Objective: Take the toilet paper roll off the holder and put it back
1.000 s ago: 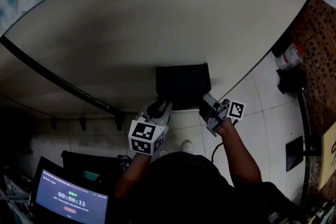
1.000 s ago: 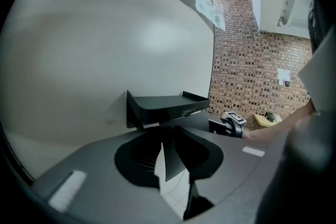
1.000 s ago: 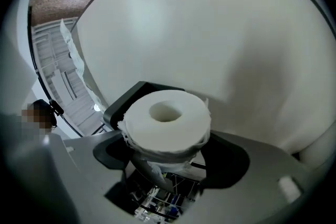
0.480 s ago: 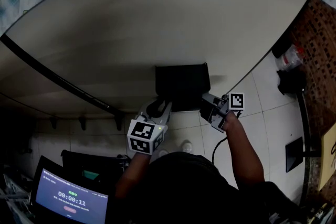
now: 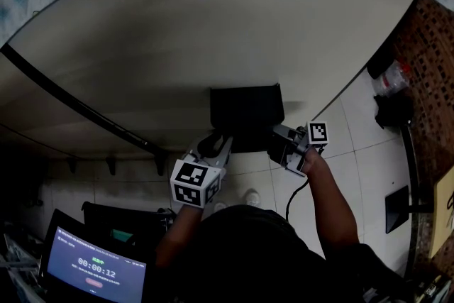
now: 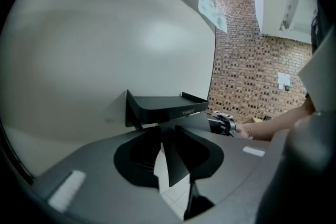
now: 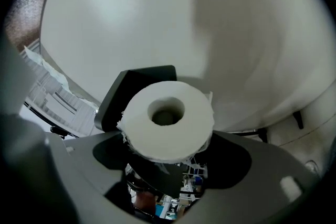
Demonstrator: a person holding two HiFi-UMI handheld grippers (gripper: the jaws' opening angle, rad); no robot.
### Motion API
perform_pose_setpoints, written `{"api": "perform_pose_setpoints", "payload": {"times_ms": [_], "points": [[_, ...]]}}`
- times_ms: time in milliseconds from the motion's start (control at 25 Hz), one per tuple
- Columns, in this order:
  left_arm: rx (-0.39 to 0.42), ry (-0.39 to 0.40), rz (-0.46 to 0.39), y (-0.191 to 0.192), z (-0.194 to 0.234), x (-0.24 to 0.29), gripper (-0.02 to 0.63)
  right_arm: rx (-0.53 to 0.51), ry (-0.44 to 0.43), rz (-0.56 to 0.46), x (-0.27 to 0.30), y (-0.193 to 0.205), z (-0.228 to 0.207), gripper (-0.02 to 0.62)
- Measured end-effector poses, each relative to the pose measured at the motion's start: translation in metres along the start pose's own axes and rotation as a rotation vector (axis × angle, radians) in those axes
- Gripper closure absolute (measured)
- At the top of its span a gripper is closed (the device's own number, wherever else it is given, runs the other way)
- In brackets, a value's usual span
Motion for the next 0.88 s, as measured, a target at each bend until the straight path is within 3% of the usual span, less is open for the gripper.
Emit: {"api": "perform_pose_setpoints", "payload": {"times_ms": [400,880], "points": [[-0.070,0.032,0.018,-0.001,0.002,0.000,0.494,-0.087,0.063,0.060,0.015,0.008,-0.007,0.206],[-0.064,0.040,0.017,0.001,0.001,0.003,0.491,-0.119,0.017,0.028,0.022,0.013,-0.013,0.204]]}}
Point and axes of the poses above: the fingertips, and each gripper's own axes: x forward along the fingers, z to its left, y out of its underside, the point moved 4 cm from there along -x, backward along the fingers, and after that the axes turned 15 degrees about -z, right-handed, at the moved point
